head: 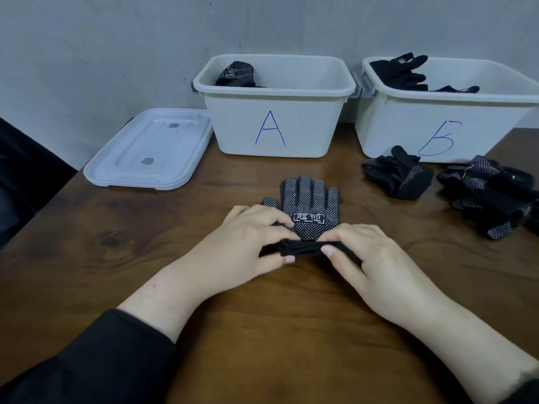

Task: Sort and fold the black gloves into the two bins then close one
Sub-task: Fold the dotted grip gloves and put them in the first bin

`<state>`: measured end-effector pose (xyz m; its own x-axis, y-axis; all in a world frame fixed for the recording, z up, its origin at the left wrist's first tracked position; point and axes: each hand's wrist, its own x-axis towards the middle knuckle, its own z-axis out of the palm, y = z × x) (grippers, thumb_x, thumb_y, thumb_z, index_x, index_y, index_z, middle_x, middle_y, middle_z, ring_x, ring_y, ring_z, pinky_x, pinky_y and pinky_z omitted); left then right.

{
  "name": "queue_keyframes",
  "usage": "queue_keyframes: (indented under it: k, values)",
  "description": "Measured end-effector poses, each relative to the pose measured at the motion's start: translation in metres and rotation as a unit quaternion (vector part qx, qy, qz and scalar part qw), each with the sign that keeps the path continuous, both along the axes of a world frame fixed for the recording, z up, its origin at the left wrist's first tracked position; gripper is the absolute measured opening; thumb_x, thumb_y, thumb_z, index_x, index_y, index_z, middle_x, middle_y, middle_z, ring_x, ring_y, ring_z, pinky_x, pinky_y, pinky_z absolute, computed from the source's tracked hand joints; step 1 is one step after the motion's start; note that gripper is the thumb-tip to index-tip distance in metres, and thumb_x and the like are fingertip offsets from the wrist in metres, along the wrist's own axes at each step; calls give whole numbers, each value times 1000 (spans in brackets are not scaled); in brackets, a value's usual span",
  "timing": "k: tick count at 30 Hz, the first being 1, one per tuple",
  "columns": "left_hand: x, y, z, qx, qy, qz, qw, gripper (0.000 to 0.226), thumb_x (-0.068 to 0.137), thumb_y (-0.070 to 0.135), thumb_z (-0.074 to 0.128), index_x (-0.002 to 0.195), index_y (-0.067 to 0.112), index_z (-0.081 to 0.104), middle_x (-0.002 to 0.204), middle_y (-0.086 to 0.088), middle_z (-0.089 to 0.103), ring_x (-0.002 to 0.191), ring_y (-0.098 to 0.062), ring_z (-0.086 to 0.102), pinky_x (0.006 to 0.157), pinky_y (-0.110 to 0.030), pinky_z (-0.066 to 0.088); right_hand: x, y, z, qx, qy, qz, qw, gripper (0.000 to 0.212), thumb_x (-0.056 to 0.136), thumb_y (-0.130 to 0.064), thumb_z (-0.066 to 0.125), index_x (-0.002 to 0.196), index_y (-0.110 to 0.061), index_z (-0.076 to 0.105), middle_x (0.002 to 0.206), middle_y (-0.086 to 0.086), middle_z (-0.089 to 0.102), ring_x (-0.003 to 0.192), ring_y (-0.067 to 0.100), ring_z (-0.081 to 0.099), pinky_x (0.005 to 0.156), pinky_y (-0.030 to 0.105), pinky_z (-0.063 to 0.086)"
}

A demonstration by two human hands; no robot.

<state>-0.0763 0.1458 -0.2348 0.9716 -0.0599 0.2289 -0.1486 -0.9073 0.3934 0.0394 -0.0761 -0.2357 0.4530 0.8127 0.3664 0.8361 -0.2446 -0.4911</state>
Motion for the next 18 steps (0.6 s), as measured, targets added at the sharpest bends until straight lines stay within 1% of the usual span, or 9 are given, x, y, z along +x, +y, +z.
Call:
queue_keyframes:
  k: [2, 4, 5, 8, 10, 12, 13, 15, 18]
  values:
    - [0, -1, 3, -48, -23, 14, 998, 24, 96, 43, 54, 105, 31, 72, 113, 18, 64, 108, -4, 57, 105, -36, 36, -1, -1, 5, -10, 27, 19, 999, 24, 97, -49, 54, 112, -33, 64, 108, -27, 60, 110, -3, 53, 104, 17, 31]
    - [0, -2, 7, -92, -23, 31, 995, 14, 97, 32, 59, 99, 27, 72, 99, 14, 68, 97, -10, 61, 100, -33, 39, 0, -1, 7, -39, 42, 25, 998, 38, 90, -62, 59, 121, -40, 59, 121, -31, 54, 121, -7, 46, 107, 12, 24]
    - [-1, -3, 9, -106, -17, 43, 993, 13, 96, 30, 61, 96, 24, 72, 92, 10, 69, 93, -12, 60, 97, -30, 40, 1, -1, 6, -49, 42, 17, 998, 41, 87, -64, 60, 121, -42, 59, 119, -32, 54, 120, -8, 44, 106, 11, 24]
    - [-4, -4, 14, -136, 27, 82, 987, 23, 94, 42, 60, 80, 23, 65, 77, 4, 62, 85, -14, 54, 83, -28, 44, 1, 1, 3, -11, 61, -28, 998, 22, 91, -55, 57, 100, -36, 64, 96, -25, 63, 102, -1, 54, 88, 15, 39]
    - [-6, -6, 17, -164, 42, 101, 980, 34, 94, 45, 62, 72, 22, 51, 69, 3, 57, 75, -12, 49, 70, -20, 40, 3, 2, 3, 17, 104, -42, 994, 21, 94, -47, 58, 90, -28, 65, 86, -16, 70, 81, 8, 62, 73, 26, 48]
    - [-3, -10, 21, -214, 39, 113, 969, 39, 96, 38, 64, 69, 17, 44, 59, 0, 48, 61, -10, 38, 60, -17, 31, 4, 7, 9, 31, 144, -53, 988, 24, 94, -43, 61, 84, -22, 64, 74, -9, 70, 53, 15, 52, 58, 33, 47]
    - [1, -11, 23, -241, 33, 123, 962, 39, 96, 35, 65, 69, 15, 45, 58, -4, 46, 58, -9, 34, 57, -18, 29, 7, 10, 12, 37, 160, -63, 984, 24, 94, -42, 62, 81, -22, 63, 68, -9, 68, 48, 14, 45, 54, 32, 43]
    - [13, -9, 22, -275, 12, 161, 948, 36, 96, 34, 66, 70, 15, 51, 59, -8, 49, 56, -9, 37, 55, -19, 31, 15, 19, 15, 43, 177, -88, 979, 24, 95, -40, 63, 76, -25, 62, 62, -11, 63, 49, 12, 48, 52, 27, 42]
    - [30, -3, 16, -264, -21, 226, 937, 28, 92, 37, 70, 72, 19, 60, 69, -2, 64, 63, -14, 55, 61, -22, 42, 29, 38, 17, 28, 146, -116, 982, 22, 96, -39, 63, 75, -30, 62, 68, -15, 64, 60, 8, 57, 54, 23, 43]
